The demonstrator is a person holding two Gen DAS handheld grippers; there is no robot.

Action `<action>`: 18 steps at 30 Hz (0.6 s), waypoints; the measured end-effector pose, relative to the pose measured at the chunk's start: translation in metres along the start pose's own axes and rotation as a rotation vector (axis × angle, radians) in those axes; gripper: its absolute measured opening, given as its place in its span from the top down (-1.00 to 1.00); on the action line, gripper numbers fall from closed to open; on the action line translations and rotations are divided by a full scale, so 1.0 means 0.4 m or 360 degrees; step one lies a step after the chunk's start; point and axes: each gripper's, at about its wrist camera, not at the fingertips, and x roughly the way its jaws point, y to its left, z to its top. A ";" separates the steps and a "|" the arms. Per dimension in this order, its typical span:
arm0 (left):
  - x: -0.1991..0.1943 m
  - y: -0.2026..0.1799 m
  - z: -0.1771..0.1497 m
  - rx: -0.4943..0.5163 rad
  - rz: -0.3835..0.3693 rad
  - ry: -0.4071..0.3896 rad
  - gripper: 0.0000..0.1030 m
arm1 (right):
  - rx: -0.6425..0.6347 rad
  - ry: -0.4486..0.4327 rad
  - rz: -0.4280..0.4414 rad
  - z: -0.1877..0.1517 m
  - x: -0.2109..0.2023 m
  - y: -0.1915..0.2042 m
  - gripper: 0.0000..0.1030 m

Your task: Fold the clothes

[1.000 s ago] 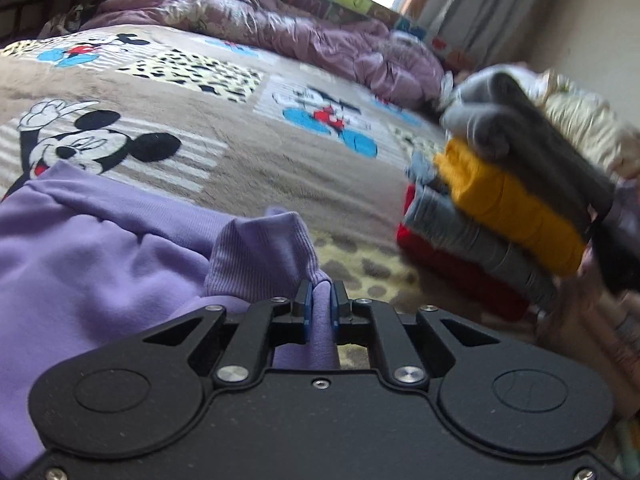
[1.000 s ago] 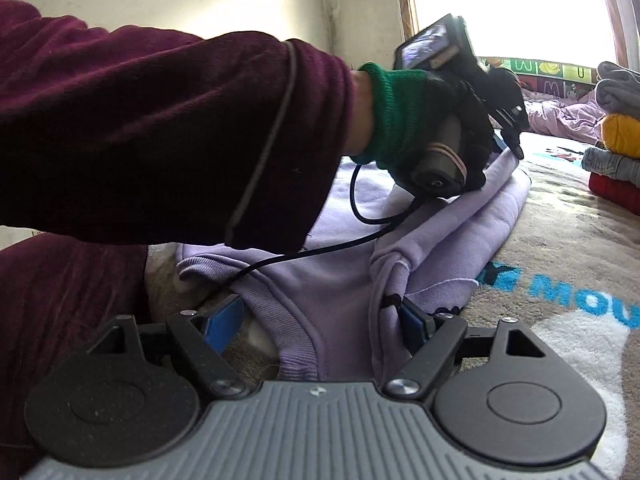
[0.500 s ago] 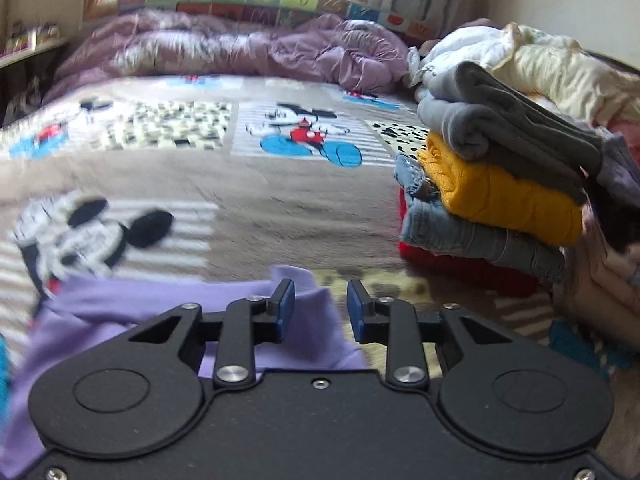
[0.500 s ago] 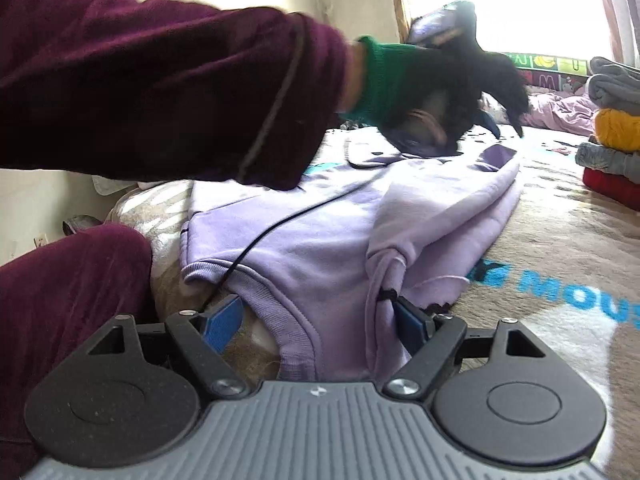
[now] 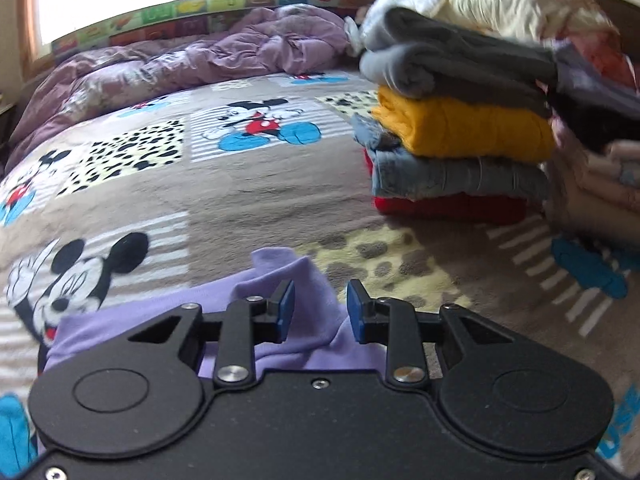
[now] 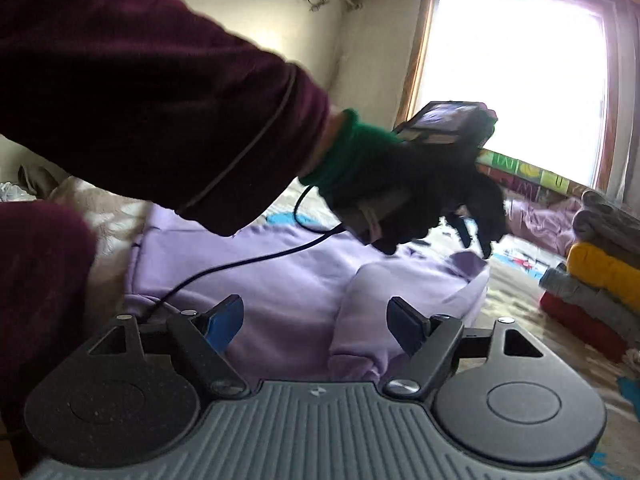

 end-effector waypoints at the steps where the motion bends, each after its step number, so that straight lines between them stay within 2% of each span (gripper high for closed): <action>1: 0.021 -0.001 0.002 0.0011 0.0018 0.0021 0.48 | 0.0050 0.0048 0.0027 -0.004 0.014 -0.009 -0.51; 4: 0.103 0.002 0.000 0.0090 0.0112 0.0135 0.44 | 0.0186 0.0180 0.0084 -0.023 0.047 -0.032 -0.56; 6: 0.139 0.012 -0.007 0.0127 0.0140 0.0164 0.38 | 0.0230 0.0179 0.0104 -0.029 0.047 -0.041 -0.57; 9: 0.169 0.024 0.000 0.0120 0.0164 0.0199 -0.06 | 0.0297 0.0179 0.0134 -0.032 0.049 -0.052 -0.57; 11: 0.152 0.039 0.008 0.0076 0.0158 0.0174 -0.03 | 0.0295 0.0192 0.0139 -0.031 0.057 -0.049 -0.59; 13: 0.117 0.056 0.019 0.0024 0.0143 0.0112 0.16 | 0.0304 0.0191 0.0151 -0.032 0.051 -0.044 -0.63; 14: 0.097 0.067 0.023 -0.0012 0.0133 0.0081 0.16 | 0.0315 0.0186 0.0155 -0.032 0.049 -0.045 -0.63; 18: 0.019 0.140 0.010 -0.0308 0.0018 0.0024 0.16 | 0.0349 0.0174 0.0162 -0.037 0.041 -0.048 -0.63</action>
